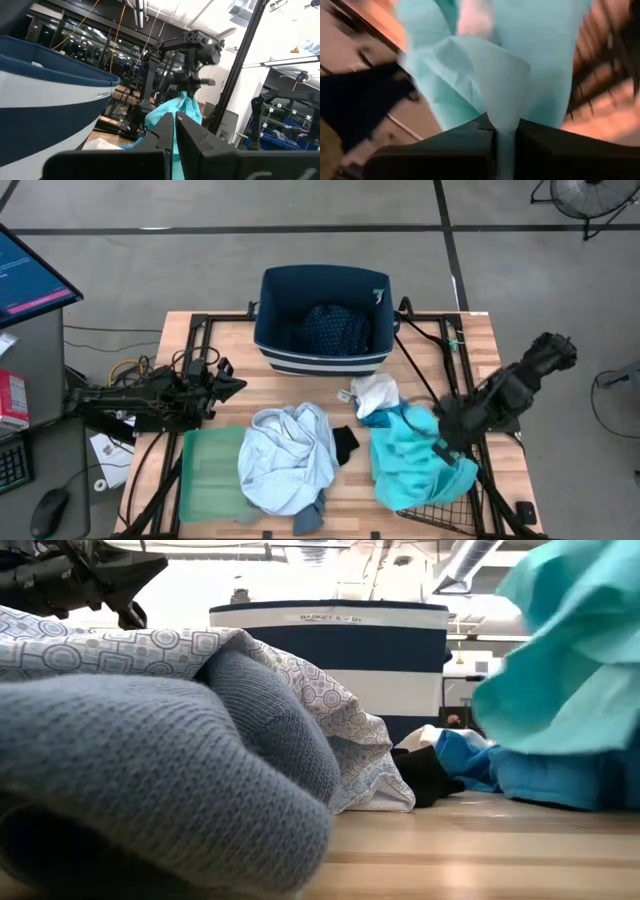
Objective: Pick & Place Cloths
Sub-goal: Put the light blue shorts into the wire basket
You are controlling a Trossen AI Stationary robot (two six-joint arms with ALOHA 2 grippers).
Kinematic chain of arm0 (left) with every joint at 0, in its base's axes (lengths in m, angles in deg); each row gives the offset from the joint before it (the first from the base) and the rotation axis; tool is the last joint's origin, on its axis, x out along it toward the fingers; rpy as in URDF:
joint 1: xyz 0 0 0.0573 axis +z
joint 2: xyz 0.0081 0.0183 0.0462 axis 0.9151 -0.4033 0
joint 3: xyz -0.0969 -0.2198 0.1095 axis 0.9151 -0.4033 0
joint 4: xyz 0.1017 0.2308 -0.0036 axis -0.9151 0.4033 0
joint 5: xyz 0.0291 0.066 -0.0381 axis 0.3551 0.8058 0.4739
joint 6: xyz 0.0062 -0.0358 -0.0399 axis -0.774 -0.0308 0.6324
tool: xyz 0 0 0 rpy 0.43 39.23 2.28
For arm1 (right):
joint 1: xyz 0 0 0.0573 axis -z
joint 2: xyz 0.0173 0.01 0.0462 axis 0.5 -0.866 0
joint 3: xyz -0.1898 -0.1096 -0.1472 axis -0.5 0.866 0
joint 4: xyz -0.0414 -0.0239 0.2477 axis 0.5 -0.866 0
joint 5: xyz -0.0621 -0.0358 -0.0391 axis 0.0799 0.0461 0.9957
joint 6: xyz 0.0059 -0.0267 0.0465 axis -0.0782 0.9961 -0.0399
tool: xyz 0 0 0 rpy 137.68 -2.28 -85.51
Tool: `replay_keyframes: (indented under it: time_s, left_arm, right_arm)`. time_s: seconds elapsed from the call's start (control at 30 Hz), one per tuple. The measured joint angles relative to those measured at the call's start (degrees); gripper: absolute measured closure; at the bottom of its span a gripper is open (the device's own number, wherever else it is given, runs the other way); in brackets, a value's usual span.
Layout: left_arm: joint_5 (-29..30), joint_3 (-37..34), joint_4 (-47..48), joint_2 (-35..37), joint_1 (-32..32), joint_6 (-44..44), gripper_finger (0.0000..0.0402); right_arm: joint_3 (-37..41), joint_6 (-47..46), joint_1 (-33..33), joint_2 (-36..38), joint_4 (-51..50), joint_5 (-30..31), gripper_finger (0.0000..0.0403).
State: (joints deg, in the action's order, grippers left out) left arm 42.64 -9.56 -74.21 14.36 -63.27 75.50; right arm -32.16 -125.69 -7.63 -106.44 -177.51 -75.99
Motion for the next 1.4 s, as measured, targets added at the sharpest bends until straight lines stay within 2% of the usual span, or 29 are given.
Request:
replay_keyframes:
  time_s: [0.07, 0.2, 0.4, 0.73, 0.93, 1.1, 1.4]
  left_arm:
    - [0.0, 0.0, 0.0, -0.6, 0.0, 0.0, 0.0399]
    - [0.0, 0.0, 0.0, -1.7, 0.0, 0.0, 0.0399]
    - [0.0, 0.0, -0.4, -2.4, 0.0, 0.1, 0.0399]
    - [0.5, 0.0, -1.1, -2.4, 0.0, 0.1, 0.0399]
    - [0.5, 0.0, -1.4, -2.4, 0.0, 0.1, 0.0399]
    - [0.5, 0.0, -1.7, -2.4, 0.0, 0.1, 0.0399]
    - [0.4, 0.0, -2.5, -2.4, 0.0, 0.1, 0.0399]
  right_arm:
    - [3.2, -3.7, -3.1, 0.3, 0.0, -2.2, 0.0403]
    - [9.9, -10.3, -7.7, 0.1, 0.6, -2.1, 0.0403]
    - [19.9, -12.1, -9.1, -2.5, 8.2, -2.0, 0.0403]
    - [31.0, -1.6, -4.2, -10.1, 30.1, -1.6, 0.0403]
    - [31.3, 4.2, -3.0, -12.0, 31.6, -2.1, 0.0398]
    - [28.0, 7.9, -2.8, -7.7, 29.2, -3.3, 0.0351]
    - [18.0, 9.2, 1.6, 3.7, 26.2, -2.7, 0.0203]
